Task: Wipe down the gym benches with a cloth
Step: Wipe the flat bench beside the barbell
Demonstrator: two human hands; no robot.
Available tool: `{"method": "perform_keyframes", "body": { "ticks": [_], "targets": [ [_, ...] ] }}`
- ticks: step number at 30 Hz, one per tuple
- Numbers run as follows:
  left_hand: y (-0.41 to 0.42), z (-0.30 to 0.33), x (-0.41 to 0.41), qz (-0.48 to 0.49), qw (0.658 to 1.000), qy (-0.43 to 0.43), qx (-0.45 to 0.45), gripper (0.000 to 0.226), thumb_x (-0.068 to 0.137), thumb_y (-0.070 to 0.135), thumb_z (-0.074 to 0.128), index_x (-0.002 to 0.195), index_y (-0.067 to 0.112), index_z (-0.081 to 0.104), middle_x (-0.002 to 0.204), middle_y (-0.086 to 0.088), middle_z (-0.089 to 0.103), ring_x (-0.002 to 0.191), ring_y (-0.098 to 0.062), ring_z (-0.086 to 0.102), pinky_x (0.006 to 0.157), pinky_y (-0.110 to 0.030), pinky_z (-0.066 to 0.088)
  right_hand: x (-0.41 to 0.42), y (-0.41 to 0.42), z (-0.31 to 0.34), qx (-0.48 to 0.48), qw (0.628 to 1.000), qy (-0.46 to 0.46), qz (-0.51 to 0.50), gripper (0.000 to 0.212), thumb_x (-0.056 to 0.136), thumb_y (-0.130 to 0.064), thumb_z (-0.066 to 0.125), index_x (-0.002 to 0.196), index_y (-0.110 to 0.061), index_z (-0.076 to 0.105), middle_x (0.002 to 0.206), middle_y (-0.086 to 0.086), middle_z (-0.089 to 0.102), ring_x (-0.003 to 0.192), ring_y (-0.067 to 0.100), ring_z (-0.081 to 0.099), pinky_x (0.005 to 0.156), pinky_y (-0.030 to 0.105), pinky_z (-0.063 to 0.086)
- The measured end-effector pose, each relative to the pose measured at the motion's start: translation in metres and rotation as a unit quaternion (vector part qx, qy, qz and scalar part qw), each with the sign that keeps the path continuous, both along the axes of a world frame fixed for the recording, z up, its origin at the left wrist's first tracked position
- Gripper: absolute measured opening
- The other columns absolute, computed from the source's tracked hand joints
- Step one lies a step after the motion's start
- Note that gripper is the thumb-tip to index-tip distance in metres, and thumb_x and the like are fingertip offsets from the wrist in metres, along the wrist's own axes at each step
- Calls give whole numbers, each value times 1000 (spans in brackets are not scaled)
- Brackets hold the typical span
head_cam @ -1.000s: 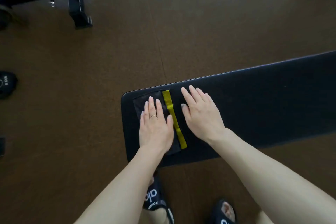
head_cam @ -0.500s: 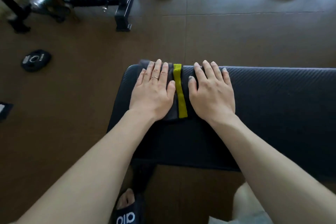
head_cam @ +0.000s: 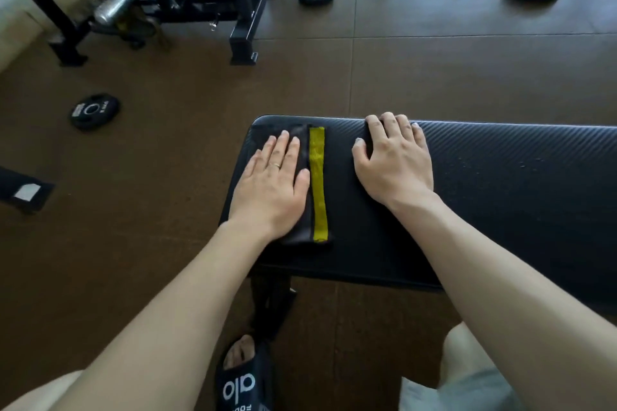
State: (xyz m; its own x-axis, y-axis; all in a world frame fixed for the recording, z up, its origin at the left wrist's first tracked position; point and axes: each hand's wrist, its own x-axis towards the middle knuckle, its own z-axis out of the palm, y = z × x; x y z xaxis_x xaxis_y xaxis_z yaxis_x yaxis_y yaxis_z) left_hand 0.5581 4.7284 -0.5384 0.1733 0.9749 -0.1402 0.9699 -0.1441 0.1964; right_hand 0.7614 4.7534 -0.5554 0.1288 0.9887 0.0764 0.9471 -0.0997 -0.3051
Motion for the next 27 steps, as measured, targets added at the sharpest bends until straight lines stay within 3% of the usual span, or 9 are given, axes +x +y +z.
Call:
{"method": "perform_keyframes", "body": {
  "ticks": [4,11,16,21,25,27],
  "targets": [
    [28,1,5,14,1000,12,-12,62,110,47,13,165,23,-3,173,4,-12,158,-10,-13,129,-33,-8,2,0,-3,15,1000,-1,7,58,104,-46,28,156,-22,37,162,2,35,154,22,21,128,41,8],
    [-50,8,-2,-1,1000,-1,-20,63,109,51,12,162,29,-13,167,13,-24,152,-2,-26,125,-27,-15,1,-1,-6,31,999,-3,8,57,105,-44,29,155,-21,39,160,2,37,153,21,23,128,43,10],
    [43,-1,-5,16,1000,5,1,61,110,48,17,166,29,3,173,9,-6,158,-9,-9,128,-31,-7,1,5,-9,44,999,-8,1,54,105,-41,29,153,-21,43,159,2,41,152,21,27,127,43,12],
    [100,-6,-1,39,999,-1,15,58,110,47,19,163,26,27,171,2,23,158,-18,16,129,-37,8,2,7,-11,51,999,-7,0,50,106,-37,31,152,-23,44,158,1,42,151,21,27,127,42,12],
    [70,-3,-4,81,997,-2,6,61,110,49,14,166,25,9,174,3,2,160,-17,2,130,-36,2,5,4,-9,48,999,11,-4,50,107,-37,31,153,-25,43,160,0,40,153,18,24,128,40,10],
    [41,1,-9,113,993,-18,-8,63,110,50,15,166,25,2,174,4,-6,160,-18,1,129,-37,7,5,4,-8,46,999,12,-8,50,106,-37,31,153,-25,44,160,-1,40,153,18,24,128,40,9]
  ]
}}
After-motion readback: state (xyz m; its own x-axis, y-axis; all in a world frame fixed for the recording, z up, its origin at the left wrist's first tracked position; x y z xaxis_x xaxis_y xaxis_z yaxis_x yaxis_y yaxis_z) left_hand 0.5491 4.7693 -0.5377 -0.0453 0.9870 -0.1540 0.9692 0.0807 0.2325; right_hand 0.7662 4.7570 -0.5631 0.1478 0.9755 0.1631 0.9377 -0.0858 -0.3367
